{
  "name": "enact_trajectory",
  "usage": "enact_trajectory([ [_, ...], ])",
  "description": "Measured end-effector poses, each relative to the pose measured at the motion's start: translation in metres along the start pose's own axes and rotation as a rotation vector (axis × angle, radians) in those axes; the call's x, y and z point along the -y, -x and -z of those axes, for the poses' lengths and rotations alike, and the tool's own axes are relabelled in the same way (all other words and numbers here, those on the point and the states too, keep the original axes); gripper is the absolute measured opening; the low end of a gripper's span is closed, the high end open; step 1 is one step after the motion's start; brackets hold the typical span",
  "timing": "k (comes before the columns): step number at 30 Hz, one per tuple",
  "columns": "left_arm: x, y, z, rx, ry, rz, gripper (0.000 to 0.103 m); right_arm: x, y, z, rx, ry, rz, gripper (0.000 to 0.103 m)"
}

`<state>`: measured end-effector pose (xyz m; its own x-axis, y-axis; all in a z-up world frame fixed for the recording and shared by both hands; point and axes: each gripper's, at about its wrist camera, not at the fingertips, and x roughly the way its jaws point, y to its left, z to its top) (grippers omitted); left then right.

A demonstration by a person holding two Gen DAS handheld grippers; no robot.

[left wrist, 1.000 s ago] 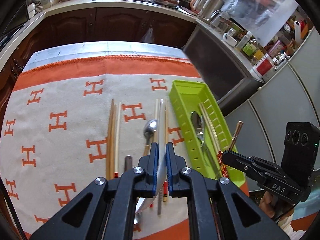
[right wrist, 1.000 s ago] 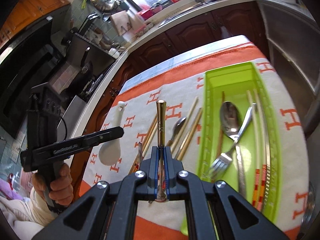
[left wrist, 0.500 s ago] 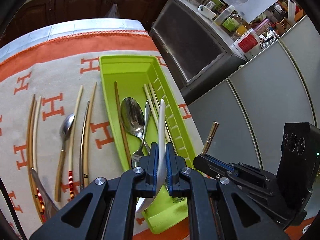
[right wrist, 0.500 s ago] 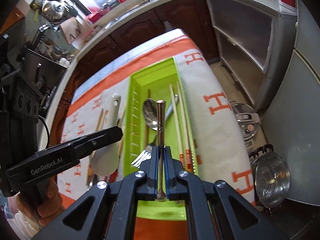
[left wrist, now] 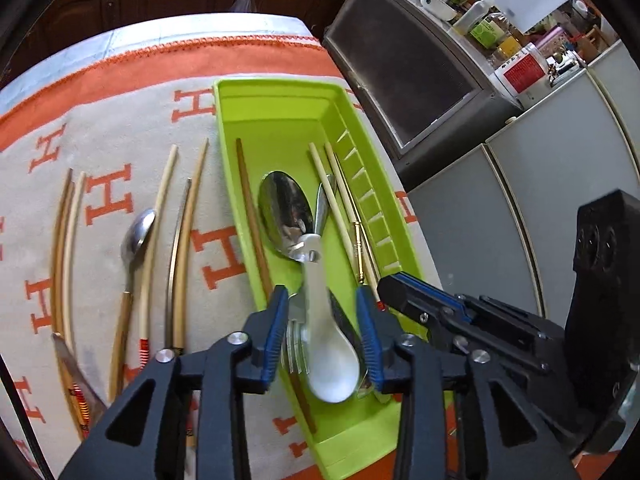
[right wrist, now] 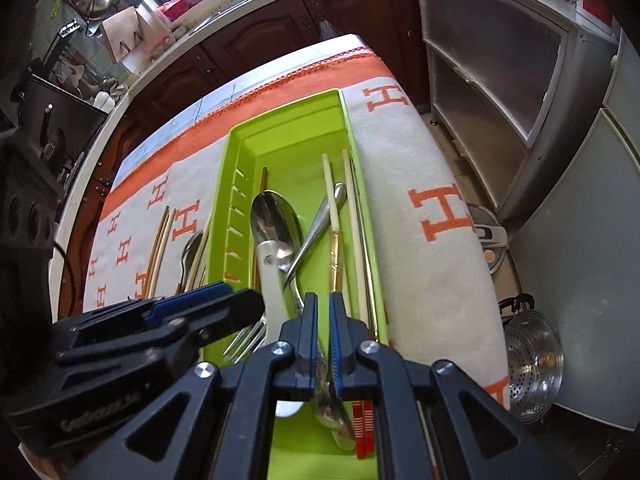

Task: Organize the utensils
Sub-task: 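Carry the white spoon and gold utensil into the green tray and lower them, then open both tools and move them back over the utensil pile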

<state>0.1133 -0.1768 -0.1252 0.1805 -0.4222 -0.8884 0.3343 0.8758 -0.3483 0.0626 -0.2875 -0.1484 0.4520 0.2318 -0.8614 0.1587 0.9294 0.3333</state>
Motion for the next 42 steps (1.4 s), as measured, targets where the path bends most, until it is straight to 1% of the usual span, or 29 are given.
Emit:
enact_trajectory([
  [2,0.001,0.010,0.002,0.015,-0.024,-0.017,0.042,-0.002,0.002,0.001,0.007,0.005,-0.001,0.007],
  [4,0.003,0.021,0.007,0.036,-0.051,-0.059,0.051,-0.005,0.003,0.002,0.011,0.011,-0.002,0.007],
  [8,0.000,0.041,0.018,0.079,-0.091,-0.118,0.051,-0.010,0.007,0.010,0.016,0.014,-0.021,0.007],
  [11,-0.012,0.064,0.031,0.128,-0.107,-0.189,0.053,-0.014,0.012,0.016,0.022,0.016,-0.034,0.007],
  [13,-0.022,0.076,0.039,0.156,-0.100,-0.228,0.058,-0.018,0.016,0.021,0.028,0.025,-0.040,0.007],
  [16,-0.036,0.092,0.050,0.192,-0.074,-0.276,0.059,-0.024,0.021,0.030,0.035,0.035,-0.052,0.007],
  [21,-0.060,0.116,0.069,0.253,-0.043,-0.382,0.061,-0.039,0.027,0.040,0.036,0.055,-0.067,0.007],
  [24,-0.077,0.126,0.079,0.275,-0.014,-0.429,0.065,-0.053,0.030,0.045,0.030,0.085,-0.078,0.007],
  [29,-0.108,0.138,0.095,0.293,0.035,-0.476,0.066,-0.078,0.031,0.050,0.033,0.150,-0.076,0.007],
  [33,-0.130,0.140,0.103,0.290,0.068,-0.492,0.066,-0.097,0.026,0.052,0.023,0.196,-0.079,0.007],
  [38,-0.154,0.134,0.108,0.268,0.111,-0.471,0.066,-0.120,0.010,0.054,-0.011,0.240,-0.087,0.007],
  [42,-0.168,0.125,0.111,0.245,0.135,-0.428,0.066,-0.135,-0.008,0.054,-0.047,0.271,-0.108,0.007],
])
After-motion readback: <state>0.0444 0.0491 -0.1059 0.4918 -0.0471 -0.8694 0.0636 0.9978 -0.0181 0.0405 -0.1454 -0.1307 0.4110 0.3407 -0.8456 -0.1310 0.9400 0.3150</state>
